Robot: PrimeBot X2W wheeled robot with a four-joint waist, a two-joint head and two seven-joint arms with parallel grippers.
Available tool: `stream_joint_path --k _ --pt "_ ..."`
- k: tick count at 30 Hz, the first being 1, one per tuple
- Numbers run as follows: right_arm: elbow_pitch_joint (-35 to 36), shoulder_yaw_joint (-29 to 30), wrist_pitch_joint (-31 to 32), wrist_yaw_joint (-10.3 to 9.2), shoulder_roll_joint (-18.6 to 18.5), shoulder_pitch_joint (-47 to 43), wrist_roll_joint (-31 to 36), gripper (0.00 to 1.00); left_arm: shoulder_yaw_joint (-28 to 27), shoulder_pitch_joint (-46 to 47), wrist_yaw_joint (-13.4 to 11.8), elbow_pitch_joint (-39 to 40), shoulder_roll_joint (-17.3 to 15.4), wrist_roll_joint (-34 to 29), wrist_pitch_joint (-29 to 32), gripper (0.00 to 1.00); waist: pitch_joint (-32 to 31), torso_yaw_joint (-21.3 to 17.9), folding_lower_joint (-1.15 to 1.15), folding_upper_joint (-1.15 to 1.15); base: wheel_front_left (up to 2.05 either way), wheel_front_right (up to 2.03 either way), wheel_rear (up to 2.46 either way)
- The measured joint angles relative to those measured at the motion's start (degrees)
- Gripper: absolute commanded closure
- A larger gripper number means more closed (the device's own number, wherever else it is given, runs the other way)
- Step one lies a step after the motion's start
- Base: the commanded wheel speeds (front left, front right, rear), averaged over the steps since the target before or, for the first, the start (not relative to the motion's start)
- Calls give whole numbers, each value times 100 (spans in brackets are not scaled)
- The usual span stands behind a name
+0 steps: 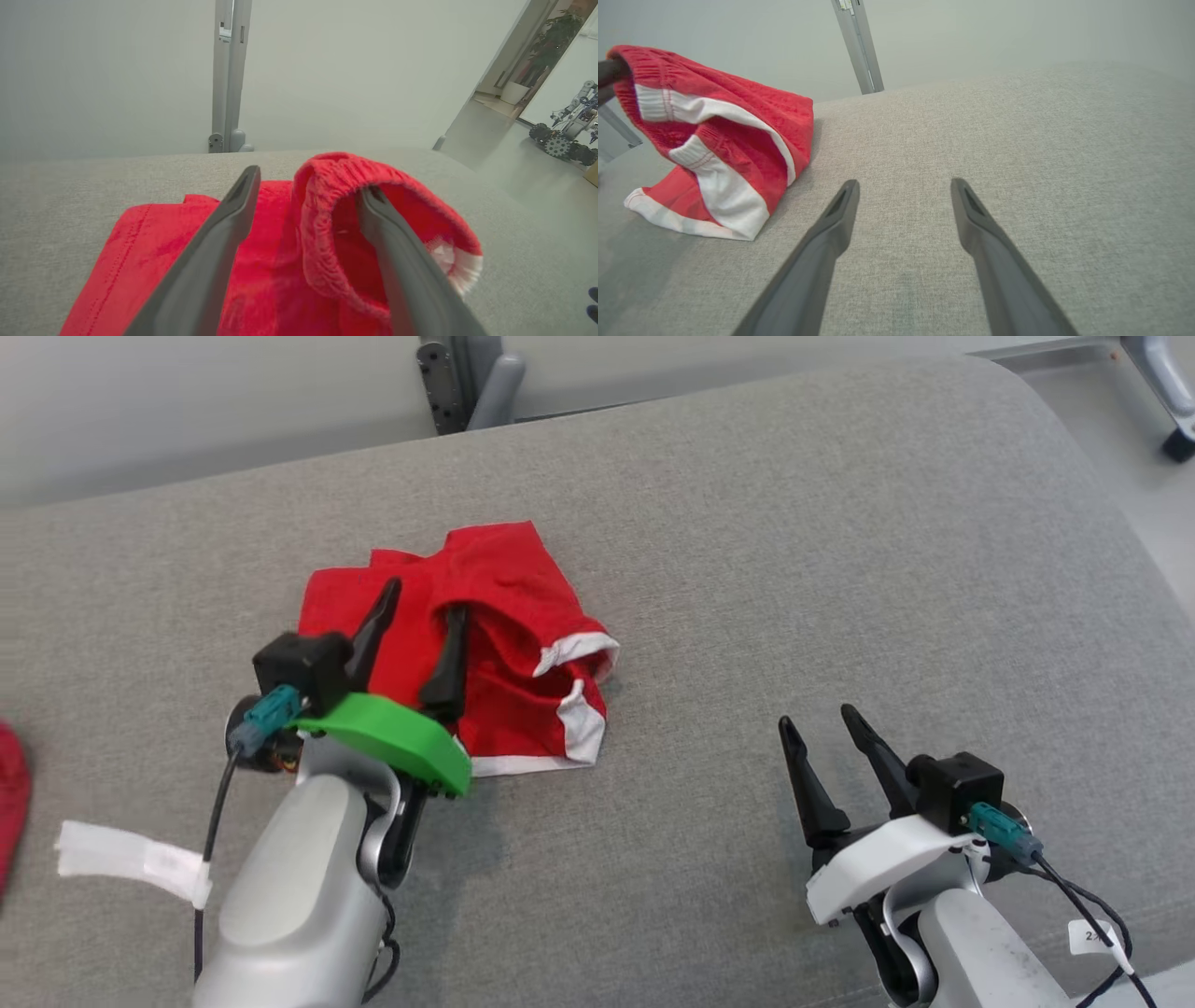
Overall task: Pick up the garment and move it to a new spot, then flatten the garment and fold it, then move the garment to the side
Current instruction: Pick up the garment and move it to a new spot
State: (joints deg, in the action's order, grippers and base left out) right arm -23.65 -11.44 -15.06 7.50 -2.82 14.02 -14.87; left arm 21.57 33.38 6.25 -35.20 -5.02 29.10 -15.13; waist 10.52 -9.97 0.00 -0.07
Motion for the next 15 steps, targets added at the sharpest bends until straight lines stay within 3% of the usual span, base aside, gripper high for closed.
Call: stream_joint_path --k 5,15 --pt "-68 3 0 0 2 -107 0 0 -208 -602 85 2 -47 5 0 0 -227 281 0 0 0 0 0" --pt "-113 56 0 0 2 -355 25 0 -1524 -2146 23 657 -118 -613 0 0 -738 640 0 0 0 0 0"
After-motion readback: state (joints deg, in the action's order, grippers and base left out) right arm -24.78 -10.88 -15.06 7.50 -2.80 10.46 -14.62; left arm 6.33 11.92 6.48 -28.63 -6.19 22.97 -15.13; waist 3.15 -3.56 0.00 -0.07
